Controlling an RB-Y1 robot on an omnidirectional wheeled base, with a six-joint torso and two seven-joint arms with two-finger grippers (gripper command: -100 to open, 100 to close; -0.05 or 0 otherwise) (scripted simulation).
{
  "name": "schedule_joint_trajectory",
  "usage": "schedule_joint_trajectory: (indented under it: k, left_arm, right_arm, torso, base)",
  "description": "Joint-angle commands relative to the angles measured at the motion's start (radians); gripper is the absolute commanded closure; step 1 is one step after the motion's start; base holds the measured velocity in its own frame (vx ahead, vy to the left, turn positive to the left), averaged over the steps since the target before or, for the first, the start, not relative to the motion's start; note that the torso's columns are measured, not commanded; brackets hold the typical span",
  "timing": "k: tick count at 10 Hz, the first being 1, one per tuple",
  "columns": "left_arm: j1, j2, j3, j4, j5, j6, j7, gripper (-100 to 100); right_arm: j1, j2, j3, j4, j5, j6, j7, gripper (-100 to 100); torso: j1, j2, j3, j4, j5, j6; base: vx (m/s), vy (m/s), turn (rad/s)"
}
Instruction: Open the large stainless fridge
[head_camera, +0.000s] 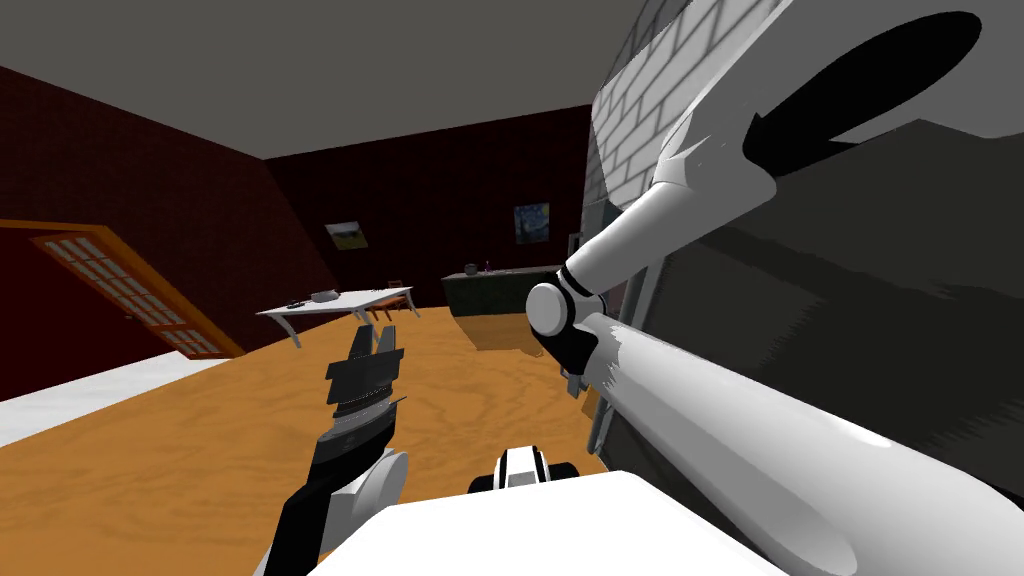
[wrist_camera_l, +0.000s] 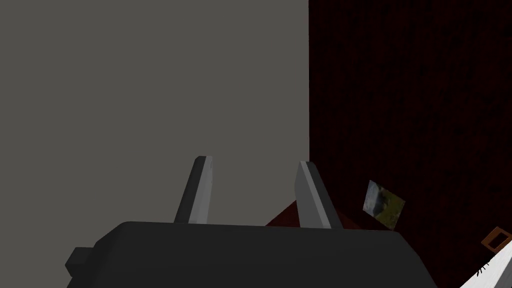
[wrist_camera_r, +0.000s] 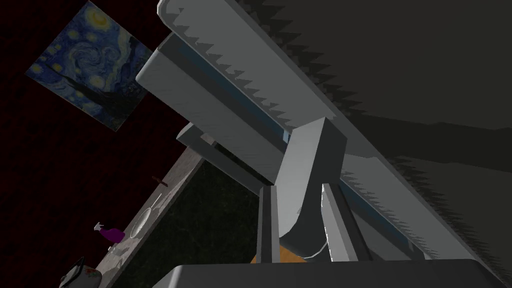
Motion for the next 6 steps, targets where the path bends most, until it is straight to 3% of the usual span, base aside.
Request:
schedule_joint_trajectory:
  k: [1, 4, 6]
  left_arm:
    - [0.000, 0.000, 0.000, 0.000, 0.000, 0.000, 0.000, 0]
    - [0.000, 0.000, 0.000, 0.000, 0.000, 0.000, 0.000, 0]
    - [0.000, 0.000, 0.000, 0.000, 0.000, 0.000, 0.000, 0]
  right_arm:
    - [-0.038, 0.001, -0.035, -0.023, 0.027, 0.004, 0.072, 100]
    - [-0.084, -0.002, -0.073, -0.052, 0.060, 0.013, 0.152, 100]
    - [-0.099, -0.003, -0.086, -0.062, 0.071, 0.015, 0.179, 100]
  torso:
    - [0.002, -0.001, 0.000, 0.000, 0.000, 0.000]
    - [-0.001, -0.005, -0.004, -0.003, -0.001, -0.001]
    - [-0.006, -0.008, -0.005, -0.002, -0.002, 0.001]
  base:
    - [-0.244, 0.062, 0.438]
    - [-0.233, 0.073, 0.389]
    - [-0.133, 0.063, 0.260]
